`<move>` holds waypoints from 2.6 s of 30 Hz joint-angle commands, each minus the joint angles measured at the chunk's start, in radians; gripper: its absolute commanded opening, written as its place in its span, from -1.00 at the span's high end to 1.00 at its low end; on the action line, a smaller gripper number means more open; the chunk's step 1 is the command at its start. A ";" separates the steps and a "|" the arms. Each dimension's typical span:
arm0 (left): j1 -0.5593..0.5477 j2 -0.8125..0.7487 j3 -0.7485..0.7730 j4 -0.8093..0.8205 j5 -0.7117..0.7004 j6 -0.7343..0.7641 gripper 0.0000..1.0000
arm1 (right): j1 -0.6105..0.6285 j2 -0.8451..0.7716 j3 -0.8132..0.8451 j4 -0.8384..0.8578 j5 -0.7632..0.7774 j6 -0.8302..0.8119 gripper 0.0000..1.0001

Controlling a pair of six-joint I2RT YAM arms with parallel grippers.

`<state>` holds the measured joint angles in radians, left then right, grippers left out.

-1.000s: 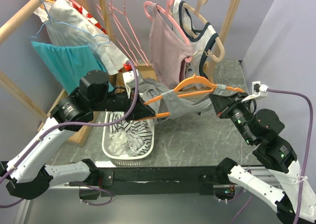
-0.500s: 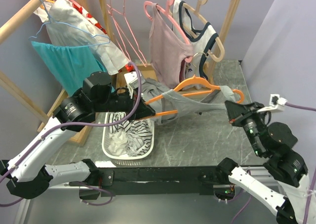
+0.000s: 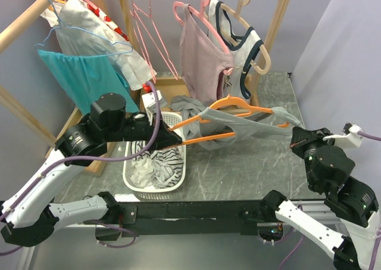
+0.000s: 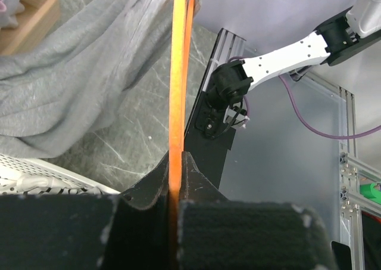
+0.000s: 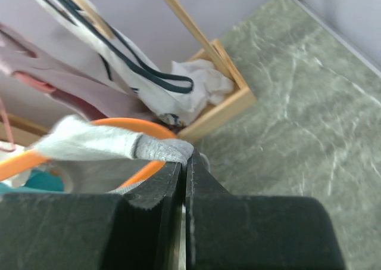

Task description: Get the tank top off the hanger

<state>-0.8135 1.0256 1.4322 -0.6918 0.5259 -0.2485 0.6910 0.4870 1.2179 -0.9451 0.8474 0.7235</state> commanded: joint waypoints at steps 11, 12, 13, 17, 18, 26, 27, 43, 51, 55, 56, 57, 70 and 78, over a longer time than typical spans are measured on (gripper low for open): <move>0.000 -0.035 0.005 0.057 0.094 -0.001 0.98 | -0.005 -0.009 0.043 0.124 0.032 -0.061 0.95; 0.000 -0.038 -0.004 0.090 0.109 -0.012 0.98 | -0.005 0.008 0.066 0.120 0.030 -0.076 0.94; 0.000 -0.039 -0.022 0.104 0.123 -0.020 0.98 | -0.004 0.027 0.103 0.111 0.038 -0.084 0.94; 0.000 -0.053 -0.046 0.155 0.154 -0.041 0.98 | -0.005 0.128 0.137 0.034 0.117 -0.067 0.93; 0.000 -0.052 -0.036 0.153 0.158 -0.040 0.98 | -0.005 0.136 0.137 0.029 0.145 -0.062 0.91; 0.000 -0.073 -0.019 0.136 0.138 -0.023 0.98 | -0.027 0.240 0.204 -0.085 0.160 0.008 0.88; 0.000 -0.078 -0.024 0.138 0.126 -0.021 0.98 | -0.037 0.239 0.192 -0.092 0.156 0.036 0.88; 0.000 -0.095 -0.023 0.130 0.077 -0.005 0.98 | -0.153 0.191 0.055 -0.058 -0.045 0.060 0.82; 0.000 -0.147 -0.039 0.163 0.020 -0.009 0.98 | -0.241 0.269 0.051 -0.075 0.018 0.056 0.84; 0.000 -0.145 -0.032 0.143 0.014 -0.003 0.98 | -0.310 0.268 0.003 -0.040 -0.011 0.042 0.86; 0.000 -0.150 -0.033 0.143 0.010 -0.002 0.98 | -0.326 0.268 -0.003 -0.034 -0.024 0.031 0.86; 0.000 -0.156 -0.036 0.146 0.002 -0.002 0.98 | -0.353 0.268 -0.018 -0.024 -0.042 0.024 0.86; 0.000 -0.099 -0.102 0.310 -0.047 -0.025 0.98 | -0.380 0.095 -0.213 0.230 -0.806 -0.114 0.72; -0.001 0.020 -0.101 0.351 -0.017 -0.021 0.98 | -0.378 0.022 -0.074 0.175 -0.883 -0.182 0.00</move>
<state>-0.8131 1.0092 1.3167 -0.4675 0.4816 -0.2752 0.3199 0.5377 1.0496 -0.7952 0.0238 0.5987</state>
